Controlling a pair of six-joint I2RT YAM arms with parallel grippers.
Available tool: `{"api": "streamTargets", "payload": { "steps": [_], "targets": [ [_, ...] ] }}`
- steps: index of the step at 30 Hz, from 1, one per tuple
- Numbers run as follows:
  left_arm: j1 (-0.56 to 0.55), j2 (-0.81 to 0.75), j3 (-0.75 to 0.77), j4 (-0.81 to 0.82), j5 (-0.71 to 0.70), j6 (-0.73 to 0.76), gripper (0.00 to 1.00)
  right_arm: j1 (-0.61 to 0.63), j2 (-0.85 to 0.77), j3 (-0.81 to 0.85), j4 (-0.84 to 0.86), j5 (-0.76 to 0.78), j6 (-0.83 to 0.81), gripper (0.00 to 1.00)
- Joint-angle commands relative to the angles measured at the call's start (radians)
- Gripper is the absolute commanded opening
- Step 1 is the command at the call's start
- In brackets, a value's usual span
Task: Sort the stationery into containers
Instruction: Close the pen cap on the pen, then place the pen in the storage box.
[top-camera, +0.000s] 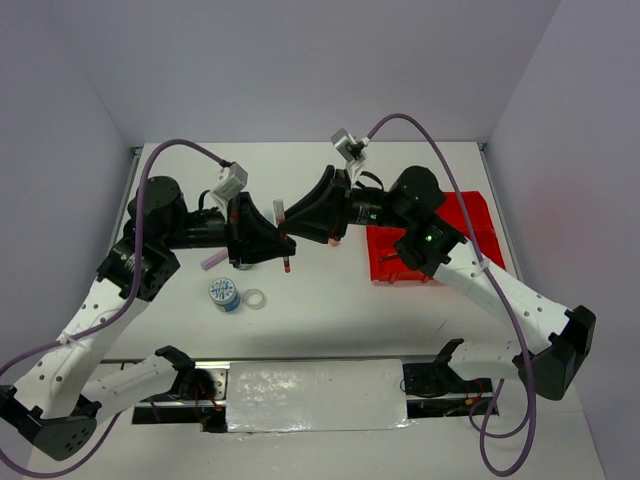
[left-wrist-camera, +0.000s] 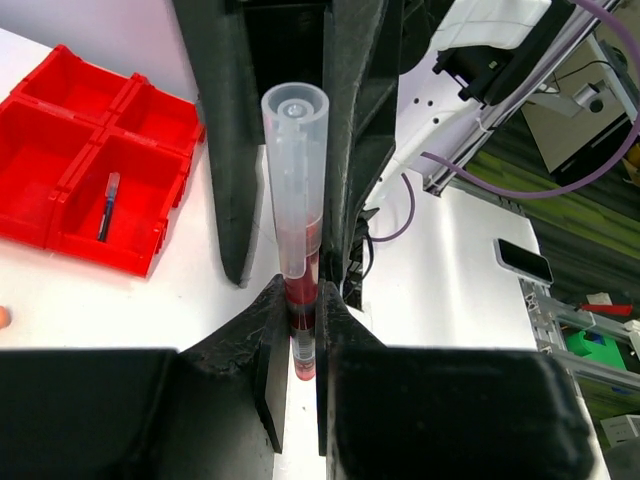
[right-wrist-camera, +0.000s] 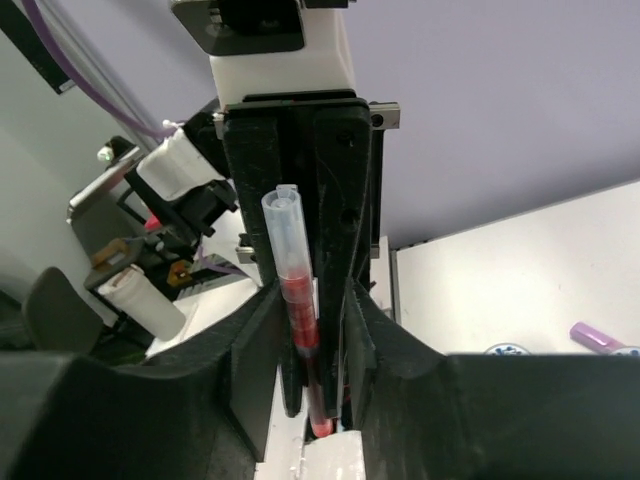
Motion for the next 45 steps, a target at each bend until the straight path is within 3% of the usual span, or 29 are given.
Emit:
{"api": "streamTargets", "payload": {
  "steps": [1, 3, 5, 9, 12, 15, 16, 17, 18, 22, 25, 29, 32, 40, 45],
  "targets": [
    [-0.006, -0.007, 0.018, 0.049, 0.019, 0.003, 0.0, -0.005, 0.02, 0.008, 0.033, -0.023, 0.001, 0.39],
    [-0.004, 0.003, 0.02, 0.066, 0.017, -0.007, 0.0, -0.003, 0.023, -0.004, 0.025, -0.025, -0.005, 0.4],
    [-0.006, 0.02, 0.032, 0.066, 0.013, -0.014, 0.0, -0.003, 0.025, -0.021, 0.024, -0.016, -0.011, 0.34],
    [-0.006, 0.051, 0.058, 0.054, -0.004, -0.017, 0.06, -0.003, 0.028, -0.055, 0.016, 0.03, -0.018, 0.0],
    [-0.006, 0.066, 0.061, 0.046, -0.021, -0.012, 0.13, -0.015, 0.01, -0.101, 0.034, 0.104, -0.015, 0.0],
    [-0.006, 0.075, 0.051, 0.029, -0.081, -0.001, 0.5, -0.049, -0.028, -0.152, 0.064, 0.185, 0.021, 0.0],
    [-0.006, 0.085, 0.048, 0.008, -0.117, 0.003, 0.7, -0.069, -0.041, -0.165, 0.048, 0.223, 0.031, 0.0],
    [-0.006, 0.094, 0.051, -0.009, -0.145, 0.009, 0.82, -0.08, -0.053, -0.17, -0.011, 0.274, 0.034, 0.0],
    [-0.004, 0.103, 0.057, -0.028, -0.176, 0.016, 0.99, -0.089, -0.081, -0.17, -0.068, 0.409, 0.038, 0.0],
    [-0.004, 0.178, 0.126, -0.214, -0.448, 0.045, 0.99, -0.182, -0.208, -0.19, -0.371, 0.735, 0.104, 0.0],
    [-0.001, 0.207, 0.14, -0.279, -0.576, 0.04, 0.99, -0.257, -0.288, -0.29, -0.378, 0.748, 0.136, 0.0],
    [0.048, 0.241, 0.149, -0.327, -0.877, -0.047, 0.99, -0.343, -0.36, -0.267, -0.652, 0.891, 0.19, 0.0],
    [0.131, 0.336, 0.237, -0.379, -0.952, -0.124, 0.99, -0.368, -0.404, -0.27, -0.742, 0.906, 0.213, 0.0],
    [0.166, 0.496, 0.445, -0.616, -1.153, -0.133, 0.99, -0.465, -0.437, -0.296, -0.837, 0.891, 0.271, 0.0],
    [0.174, 0.497, 0.361, -0.609, -1.149, -0.029, 0.98, -0.515, -0.377, -0.336, -0.763, 0.871, 0.284, 0.0]
  ]
}}
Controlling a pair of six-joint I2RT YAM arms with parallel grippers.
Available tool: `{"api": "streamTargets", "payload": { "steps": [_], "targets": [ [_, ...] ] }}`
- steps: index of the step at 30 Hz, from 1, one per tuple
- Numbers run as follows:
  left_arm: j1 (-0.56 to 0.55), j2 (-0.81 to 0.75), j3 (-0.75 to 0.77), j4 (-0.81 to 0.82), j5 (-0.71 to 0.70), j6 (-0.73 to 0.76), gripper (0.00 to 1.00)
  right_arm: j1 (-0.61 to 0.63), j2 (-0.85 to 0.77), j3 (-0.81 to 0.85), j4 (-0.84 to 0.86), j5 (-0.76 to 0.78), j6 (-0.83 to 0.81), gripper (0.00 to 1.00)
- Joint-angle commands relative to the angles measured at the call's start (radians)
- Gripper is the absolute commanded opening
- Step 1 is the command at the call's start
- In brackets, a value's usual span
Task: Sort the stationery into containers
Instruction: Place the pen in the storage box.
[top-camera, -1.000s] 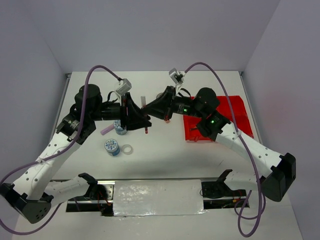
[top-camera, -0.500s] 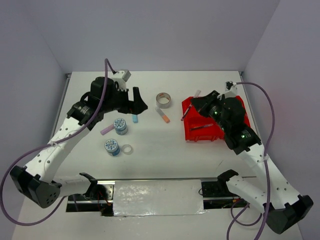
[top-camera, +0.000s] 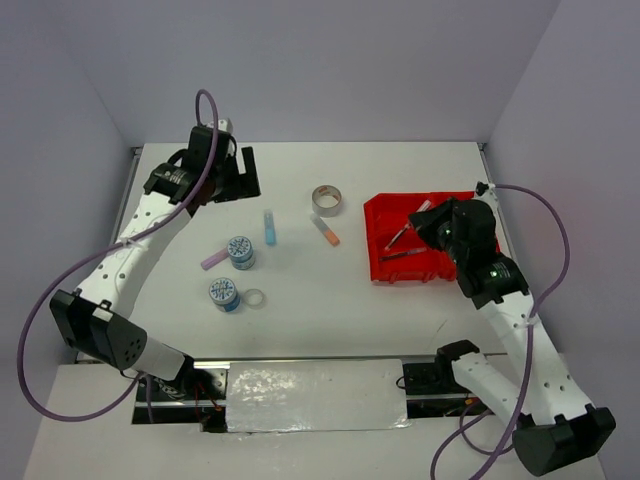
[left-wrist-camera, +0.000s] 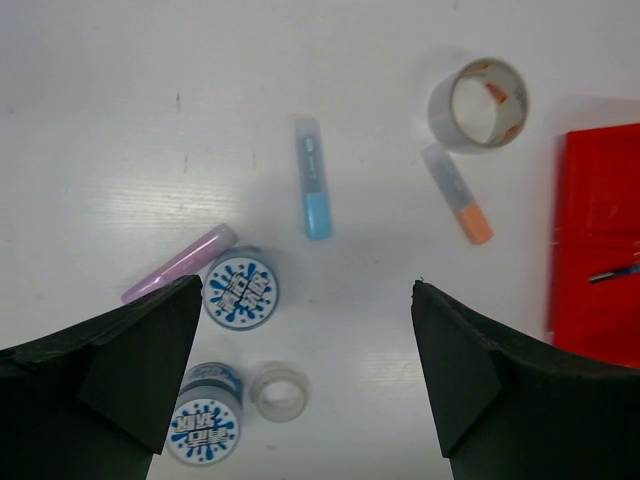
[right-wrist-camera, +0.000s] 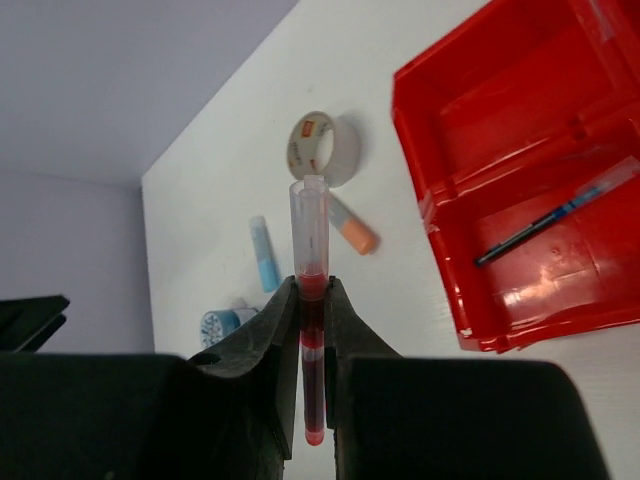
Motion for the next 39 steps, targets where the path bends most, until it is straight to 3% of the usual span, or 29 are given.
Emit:
{"api": "streamTargets", "payload": {
  "steps": [1, 7, 10, 17, 22, 29, 39],
  "targets": [
    [0.009, -0.012, -0.058, -0.029, -0.038, 0.083, 0.98, -0.016, 0.065, -0.033, 0.055, 0.006, 0.027, 0.0],
    [0.009, -0.015, -0.173, -0.006, -0.043, 0.142, 0.98, -0.025, 0.24, 0.102, -0.057, 0.069, 0.038, 0.0],
    [0.011, -0.014, -0.206, 0.013, -0.005, 0.129, 0.98, -0.023, 0.3, 0.135, -0.175, 0.183, 0.159, 0.0],
    [0.011, 0.042, -0.117, 0.008, 0.038, 0.128, 0.98, -0.043, 0.363, 0.017, -0.062, 0.3, 0.272, 0.0],
    [0.011, 0.08, -0.109, 0.013, 0.092, 0.096, 0.97, -0.049, 0.467, 0.029, -0.065, 0.339, 0.245, 0.0],
    [0.011, 0.1, -0.08, 0.013, 0.08, 0.085, 0.98, -0.051, 0.464, -0.033, -0.005, 0.345, 0.274, 0.0],
    [0.009, 0.089, -0.057, 0.011, 0.136, 0.091, 0.98, -0.057, 0.611, 0.013, -0.022, 0.299, 0.294, 0.0]
  ]
}}
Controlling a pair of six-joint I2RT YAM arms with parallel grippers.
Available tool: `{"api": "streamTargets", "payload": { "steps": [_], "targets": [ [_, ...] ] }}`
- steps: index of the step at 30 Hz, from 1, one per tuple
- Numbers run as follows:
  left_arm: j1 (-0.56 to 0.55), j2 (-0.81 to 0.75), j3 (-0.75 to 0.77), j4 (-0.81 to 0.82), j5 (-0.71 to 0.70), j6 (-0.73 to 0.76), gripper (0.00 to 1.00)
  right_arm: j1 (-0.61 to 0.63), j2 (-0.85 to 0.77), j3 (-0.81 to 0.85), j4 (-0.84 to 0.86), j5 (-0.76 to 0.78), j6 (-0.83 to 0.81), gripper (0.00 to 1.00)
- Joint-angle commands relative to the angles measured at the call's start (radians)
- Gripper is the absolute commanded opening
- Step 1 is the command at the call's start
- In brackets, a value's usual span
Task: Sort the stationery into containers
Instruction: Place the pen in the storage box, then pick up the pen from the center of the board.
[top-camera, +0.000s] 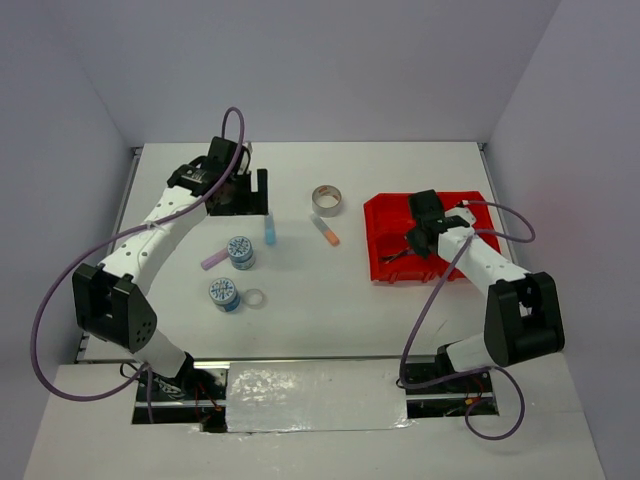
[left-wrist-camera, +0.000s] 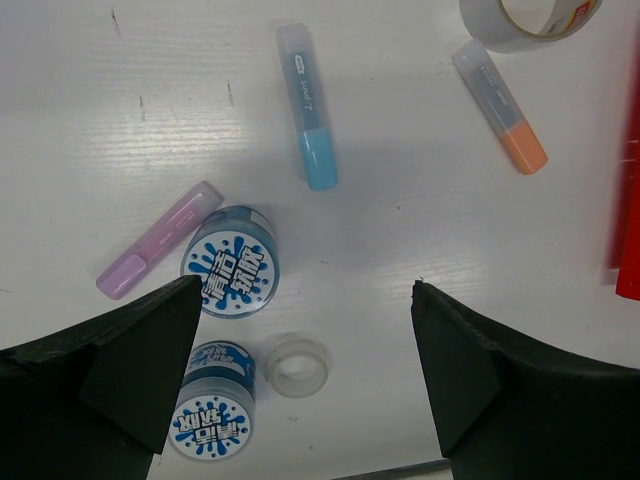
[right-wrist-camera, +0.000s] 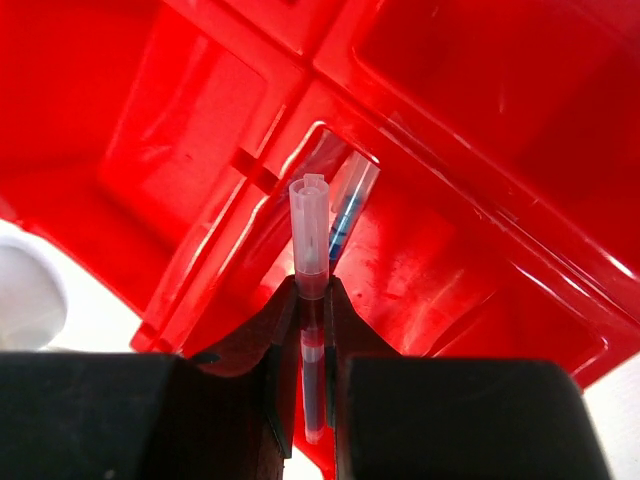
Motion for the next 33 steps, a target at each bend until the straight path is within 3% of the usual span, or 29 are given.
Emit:
{"api": "streamTargets", "payload": {
  "steps": [1, 9, 12, 14, 16, 21, 32, 33],
  "targets": [
    [0.004, -0.024, 0.041, 0.019, 0.021, -0.006, 0.98, -0.007, 0.015, 0.029, 0.028, 0.003, 0.031, 0.0],
    [0.004, -0.047, 0.009, 0.045, 0.041, -0.004, 0.98, -0.006, -0.01, -0.011, 0.043, 0.001, 0.08, 0.0],
    [0.003, -0.05, 0.021, 0.038, 0.044, -0.004, 0.98, -0.004, -0.005, -0.023, 0.049, -0.013, 0.083, 0.07],
    [0.004, -0.069, 0.017, 0.041, 0.038, -0.003, 0.98, -0.004, -0.002, -0.027, 0.051, -0.022, 0.079, 0.2],
    [0.004, -0.091, 0.002, 0.05, 0.024, 0.002, 0.98, -0.004, -0.004, -0.024, 0.057, -0.025, 0.071, 0.42],
    [0.004, -0.125, -0.023, 0.054, 0.007, 0.014, 0.99, -0.007, -0.03, -0.017, 0.066, -0.051, 0.033, 0.72],
    [0.004, -0.136, 0.038, 0.004, -0.032, -0.027, 0.99, -0.004, -0.266, 0.067, 0.072, -0.097, -0.157, 0.79],
    [0.003, -0.132, 0.041, -0.001, -0.036, -0.03, 0.99, -0.004, -0.284, 0.079, 0.072, -0.097, -0.182, 0.94]
  ]
}}
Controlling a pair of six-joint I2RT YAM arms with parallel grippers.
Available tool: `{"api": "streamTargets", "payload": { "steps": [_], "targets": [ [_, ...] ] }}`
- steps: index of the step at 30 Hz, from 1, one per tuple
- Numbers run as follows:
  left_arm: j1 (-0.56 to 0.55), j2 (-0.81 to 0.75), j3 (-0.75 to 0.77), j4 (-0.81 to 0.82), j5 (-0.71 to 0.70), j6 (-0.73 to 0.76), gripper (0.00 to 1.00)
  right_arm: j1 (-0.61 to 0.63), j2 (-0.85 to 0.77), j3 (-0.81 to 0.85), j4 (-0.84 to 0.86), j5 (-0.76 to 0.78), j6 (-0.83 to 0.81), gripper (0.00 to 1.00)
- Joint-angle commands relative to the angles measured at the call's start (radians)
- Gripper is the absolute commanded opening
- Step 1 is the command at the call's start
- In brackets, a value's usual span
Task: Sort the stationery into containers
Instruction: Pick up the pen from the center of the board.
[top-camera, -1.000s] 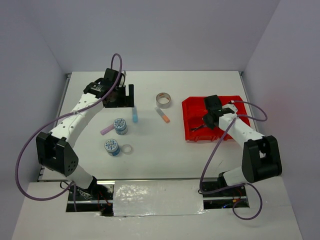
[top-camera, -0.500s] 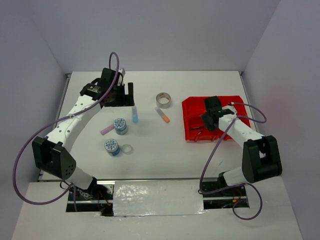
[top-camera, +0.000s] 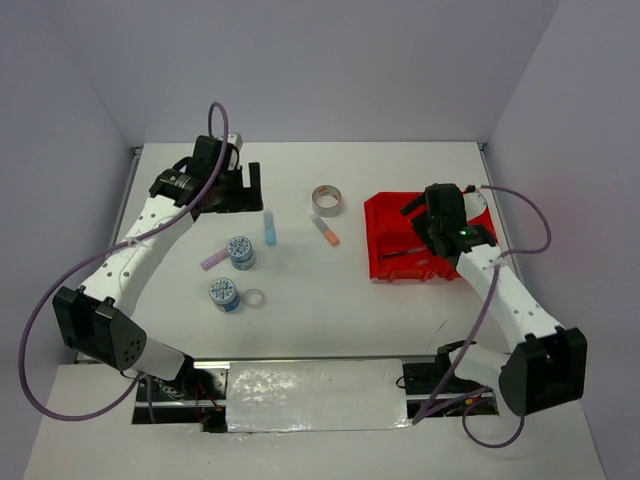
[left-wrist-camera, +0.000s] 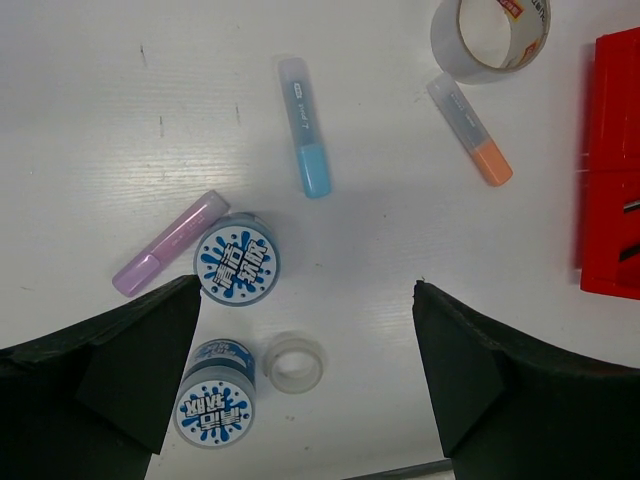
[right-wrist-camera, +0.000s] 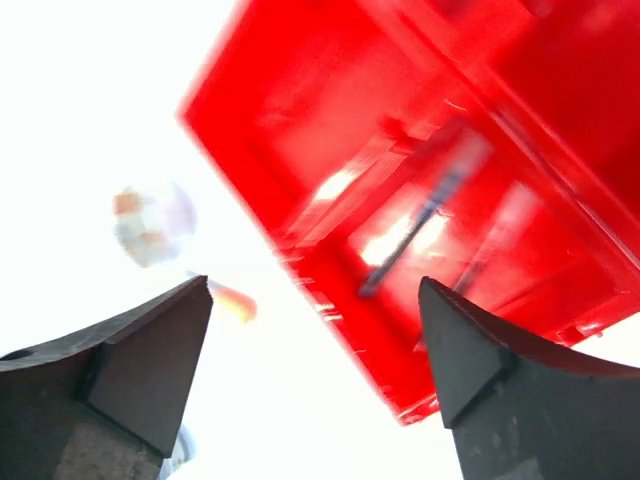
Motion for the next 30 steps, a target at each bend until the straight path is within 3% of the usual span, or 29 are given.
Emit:
{"api": "streamTargets", "payload": {
  "steps": [1, 9, 14, 18, 22, 25, 26, 30],
  "targets": [
    [0.003, -0.019, 0.056, -0.015, -0.023, -0.034, 0.99, -0.003, -0.115, 0.088, 0.039, 0.0, -0.124, 0.94],
    [0.004, -0.016, 0.157, -0.12, -0.105, -0.072, 0.99, -0.001, -0.252, 0.132, 0.049, -0.056, -0.274, 0.94],
    [0.004, -0.077, 0.114, -0.166, -0.122, -0.134, 0.99, 0.048, -0.188, 0.18, 0.057, -0.197, -0.445, 0.92],
    [0.004, -0.135, 0.053, -0.202, -0.11, -0.198, 0.99, 0.169, -0.038, 0.22, 0.079, -0.329, -0.636, 0.92],
    [0.003, -0.211, -0.028, -0.222, -0.115, -0.209, 0.99, 0.319, 0.165, 0.314, 0.057, -0.346, -0.819, 0.93],
    [0.004, -0.257, -0.057, -0.213, -0.081, -0.186, 0.99, 0.346, 0.392, 0.478, -0.073, -0.349, -0.894, 0.92],
    [0.004, -0.261, -0.067, -0.19, -0.043, -0.133, 0.99, 0.359, 0.534, 0.572, -0.119, -0.36, -0.95, 0.89],
    [0.004, -0.223, -0.019, -0.229, -0.018, -0.077, 0.99, 0.367, 0.705, 0.705, -0.16, -0.337, -1.002, 0.88]
  ]
}}
